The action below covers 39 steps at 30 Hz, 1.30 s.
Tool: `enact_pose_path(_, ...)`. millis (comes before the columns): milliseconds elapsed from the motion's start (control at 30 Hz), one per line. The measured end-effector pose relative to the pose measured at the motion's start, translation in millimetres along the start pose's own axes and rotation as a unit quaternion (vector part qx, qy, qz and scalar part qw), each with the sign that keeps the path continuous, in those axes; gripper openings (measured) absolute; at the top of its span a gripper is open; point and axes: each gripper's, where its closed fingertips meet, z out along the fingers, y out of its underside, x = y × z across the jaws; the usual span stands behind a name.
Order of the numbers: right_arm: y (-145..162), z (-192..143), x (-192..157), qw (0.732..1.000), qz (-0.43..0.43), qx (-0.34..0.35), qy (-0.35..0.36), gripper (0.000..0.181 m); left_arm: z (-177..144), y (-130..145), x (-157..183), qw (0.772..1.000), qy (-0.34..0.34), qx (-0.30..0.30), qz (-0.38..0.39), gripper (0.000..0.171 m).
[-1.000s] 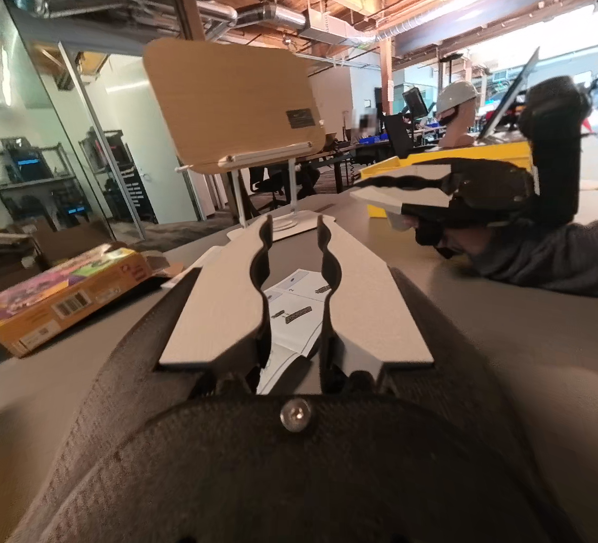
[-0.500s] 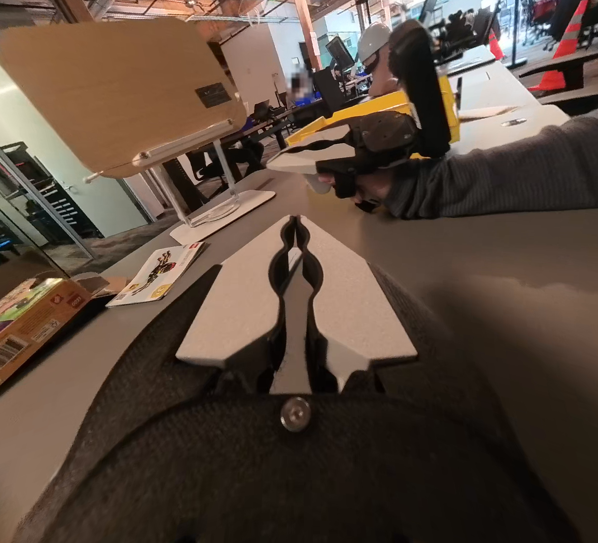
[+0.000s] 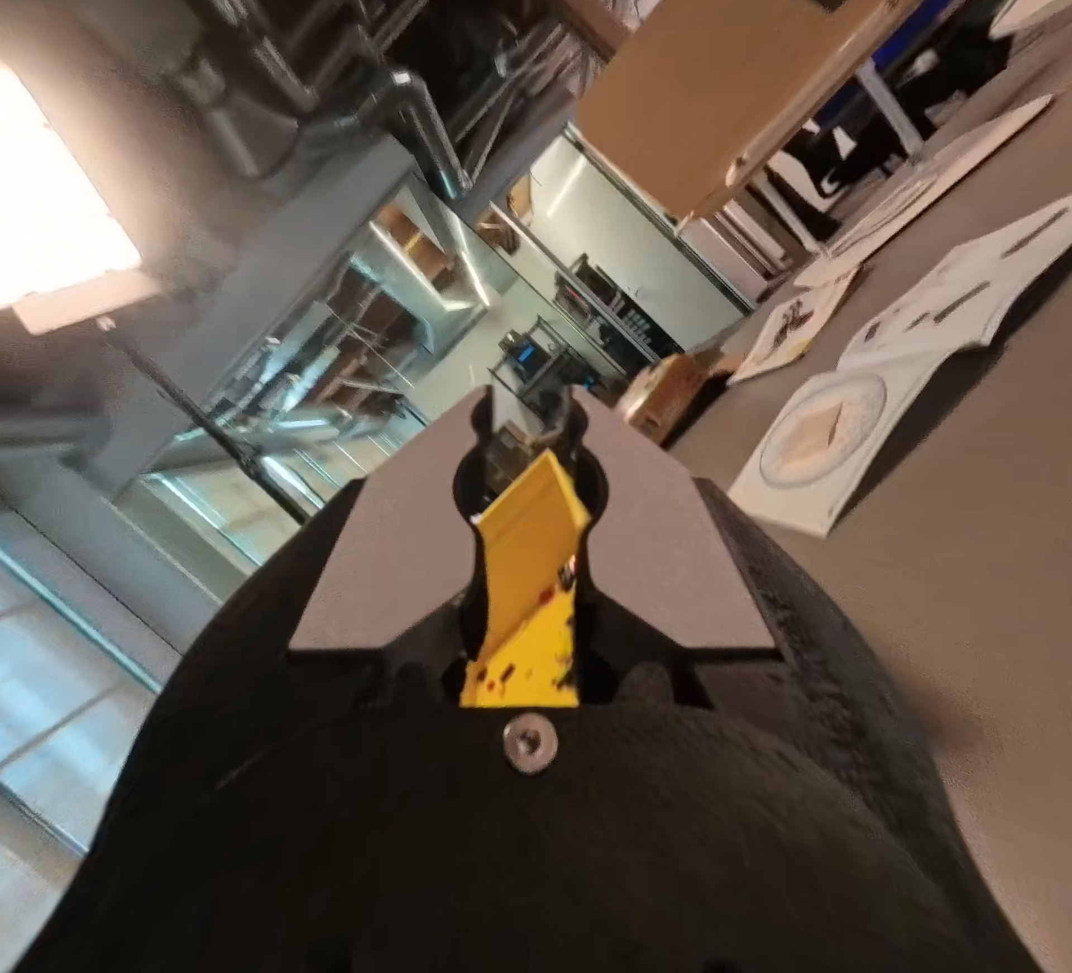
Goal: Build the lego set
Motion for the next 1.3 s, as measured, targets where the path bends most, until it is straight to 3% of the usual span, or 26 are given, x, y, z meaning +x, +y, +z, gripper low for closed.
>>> enact_pose_path(100,0.2,1.0,0.8,1.000,0.002,0.000,0.002,0.000,-18.7,21.8,13.8,0.989,0.135,-0.036,-0.054,0.077)
enact_pose_path(200,0.3,2.0,1.6,1.000,0.004,0.000,0.004,0.000,-28.0,53.6,32.4,0.961,0.239,-0.102,-0.097,0.096)
enact_pose_path(267,0.4,2.1,1.8,1.000,0.004,0.000,0.004,0.000,-33.5,82.9,46.2,0.927,0.306,-0.176,-0.130,0.100)
enact_pose_path(333,-0.2,1.6,1.7,1.000,0.003,0.002,0.005,0.000,-38.6,101.2,50.1,0.900,0.348,-0.217,-0.147,0.098)
enact_pose_path(400,-0.5,1.2,1.9,1.000,0.004,0.003,0.005,0.000,-39.4,106.3,41.4,0.891,0.364,-0.226,-0.149,0.073)
enact_pose_path(500,-0.7,0.9,1.2,1.000,0.004,0.003,0.002,0.000,-43.2,111.6,35.0,0.874,0.388,-0.246,-0.160,0.058)
enact_pose_path(667,-0.1,1.5,-0.6,1.000,-0.001,0.000,-0.001,0.000,-60.7,159.9,19.8,0.853,0.393,-0.340,-0.041,0.071)
enact_pose_path(800,0.2,1.7,-2.1,1.000,-0.006,-0.002,-0.003,0.000,-68.0,141.3,22.3,0.822,0.448,-0.339,-0.095,0.038)
enact_pose_path(1000,0.9,2.3,-5.0,1.000,-0.016,-0.006,-0.007,0.000,-75.1,128.3,31.3,0.825,0.432,-0.353,-0.092,0.036)
enact_pose_path(1167,1.3,2.2,-7.0,1.000,-0.024,-0.008,-0.009,0.000,-89.5,101.6,45.8,0.813,0.420,-0.383,-0.128,0.035)
enact_pose_path(1300,1.4,1.9,-8.1,1.000,-0.028,-0.009,-0.010,0.000,-100.8,85.2,55.1,0.817,0.404,-0.391,-0.128,0.035)
